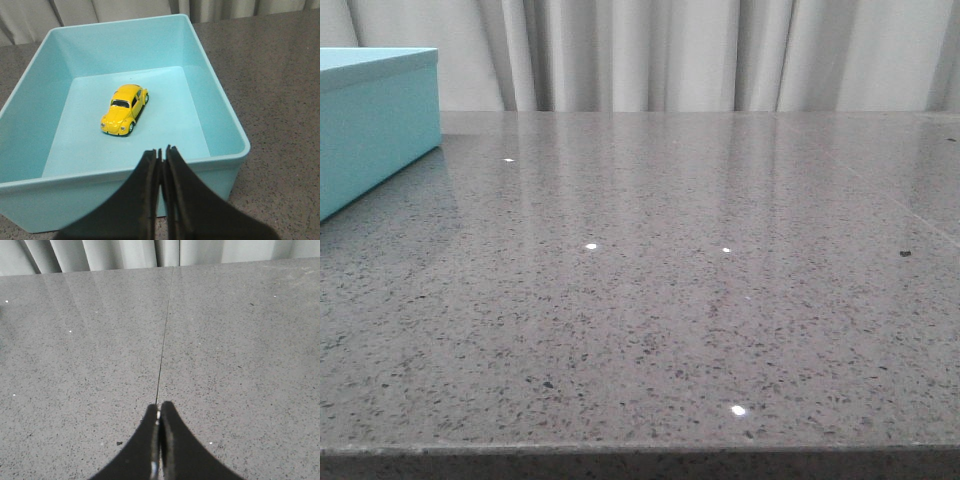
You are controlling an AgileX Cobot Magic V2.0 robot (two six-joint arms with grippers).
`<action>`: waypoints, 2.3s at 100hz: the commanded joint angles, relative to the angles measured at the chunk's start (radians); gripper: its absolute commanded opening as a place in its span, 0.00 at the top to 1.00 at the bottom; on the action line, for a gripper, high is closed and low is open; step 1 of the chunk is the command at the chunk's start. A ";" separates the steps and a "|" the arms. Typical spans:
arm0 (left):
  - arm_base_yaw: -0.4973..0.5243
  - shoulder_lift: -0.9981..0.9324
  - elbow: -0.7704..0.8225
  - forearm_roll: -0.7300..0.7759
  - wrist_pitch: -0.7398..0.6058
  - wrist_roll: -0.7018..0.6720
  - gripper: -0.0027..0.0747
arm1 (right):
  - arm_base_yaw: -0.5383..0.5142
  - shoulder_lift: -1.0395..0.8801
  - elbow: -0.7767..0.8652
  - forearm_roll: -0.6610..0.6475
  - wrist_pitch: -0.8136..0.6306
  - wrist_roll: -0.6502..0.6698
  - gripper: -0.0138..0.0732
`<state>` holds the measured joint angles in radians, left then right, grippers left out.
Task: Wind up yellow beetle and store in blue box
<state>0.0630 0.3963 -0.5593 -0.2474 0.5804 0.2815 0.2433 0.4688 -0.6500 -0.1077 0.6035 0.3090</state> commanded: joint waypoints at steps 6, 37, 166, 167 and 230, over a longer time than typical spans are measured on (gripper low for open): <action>-0.001 -0.038 0.007 -0.022 -0.086 -0.009 0.99 | 0.000 -0.047 0.016 -0.015 -0.111 -0.012 0.92; -0.001 -0.118 0.062 -0.022 -0.086 -0.009 0.99 | 0.000 -0.135 0.074 -0.015 -0.129 -0.012 0.92; -0.001 -0.190 0.111 -0.041 -0.094 -0.009 0.99 | 0.000 -0.165 0.099 -0.023 -0.125 -0.012 0.92; -0.001 -0.190 0.110 -0.041 -0.094 -0.009 0.99 | 0.000 -0.165 0.099 -0.023 -0.125 -0.012 0.92; -0.079 -0.235 0.281 0.184 -0.417 -0.245 0.99 | 0.000 -0.165 0.099 -0.023 -0.125 -0.012 0.92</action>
<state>0.0032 0.1659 -0.2880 -0.1066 0.2913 0.1117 0.2433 0.2960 -0.5273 -0.1133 0.5532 0.3090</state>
